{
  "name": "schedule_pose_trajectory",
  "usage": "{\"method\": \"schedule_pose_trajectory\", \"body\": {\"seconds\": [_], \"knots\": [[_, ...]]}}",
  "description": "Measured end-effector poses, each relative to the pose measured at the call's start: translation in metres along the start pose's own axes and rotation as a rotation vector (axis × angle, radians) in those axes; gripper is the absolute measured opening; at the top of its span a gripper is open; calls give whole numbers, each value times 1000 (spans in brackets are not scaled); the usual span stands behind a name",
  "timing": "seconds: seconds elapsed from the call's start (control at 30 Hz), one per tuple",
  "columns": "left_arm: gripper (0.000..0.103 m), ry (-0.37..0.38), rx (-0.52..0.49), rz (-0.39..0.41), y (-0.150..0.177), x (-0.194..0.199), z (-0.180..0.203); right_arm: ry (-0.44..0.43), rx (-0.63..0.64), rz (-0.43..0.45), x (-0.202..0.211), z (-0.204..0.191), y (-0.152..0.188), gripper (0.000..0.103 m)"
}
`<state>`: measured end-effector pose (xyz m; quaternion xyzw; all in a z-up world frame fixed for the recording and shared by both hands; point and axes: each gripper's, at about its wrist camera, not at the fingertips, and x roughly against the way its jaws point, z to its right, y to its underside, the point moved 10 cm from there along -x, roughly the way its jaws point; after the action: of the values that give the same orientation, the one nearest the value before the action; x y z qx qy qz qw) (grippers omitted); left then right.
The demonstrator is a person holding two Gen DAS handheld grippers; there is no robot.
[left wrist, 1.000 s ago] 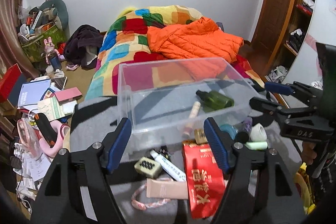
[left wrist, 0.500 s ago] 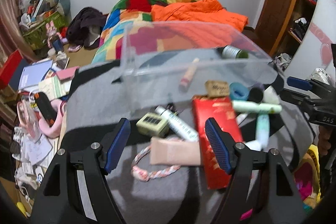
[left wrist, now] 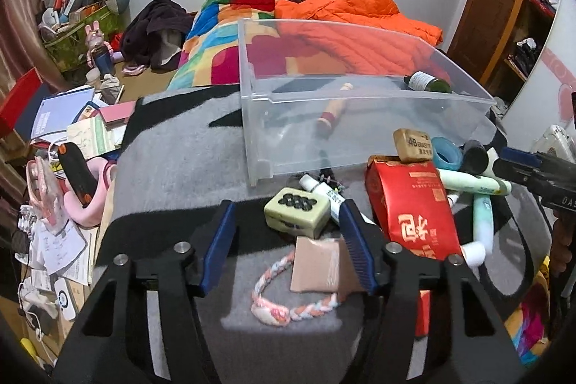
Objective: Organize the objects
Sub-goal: 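Grasp the dotted white block with left tool while right tool grasps the tape roll, then place the dotted block in the box with left tool while right tool places tape roll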
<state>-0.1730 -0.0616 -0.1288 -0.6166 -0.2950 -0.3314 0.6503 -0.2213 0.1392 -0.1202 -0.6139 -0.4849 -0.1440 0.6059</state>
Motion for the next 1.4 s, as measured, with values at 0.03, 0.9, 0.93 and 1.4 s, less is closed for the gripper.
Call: {"method": "schedule_pose_trajectory", "body": {"seconds": [0.03, 0.9, 0.93, 1.4], "knots": [[54, 6, 3, -7, 0, -3, 0, -6, -2, -7, -2, 0, 1, 50], [36, 46, 8, 118, -18, 41, 8, 42, 86, 144, 49, -24, -27, 35], [36, 47, 6, 128, -20, 44, 9, 43, 89, 150, 51, -25, -29, 35], [36, 53, 14, 208, -69, 53, 11, 48, 104, 205, 39, -44, -82, 35]]}}
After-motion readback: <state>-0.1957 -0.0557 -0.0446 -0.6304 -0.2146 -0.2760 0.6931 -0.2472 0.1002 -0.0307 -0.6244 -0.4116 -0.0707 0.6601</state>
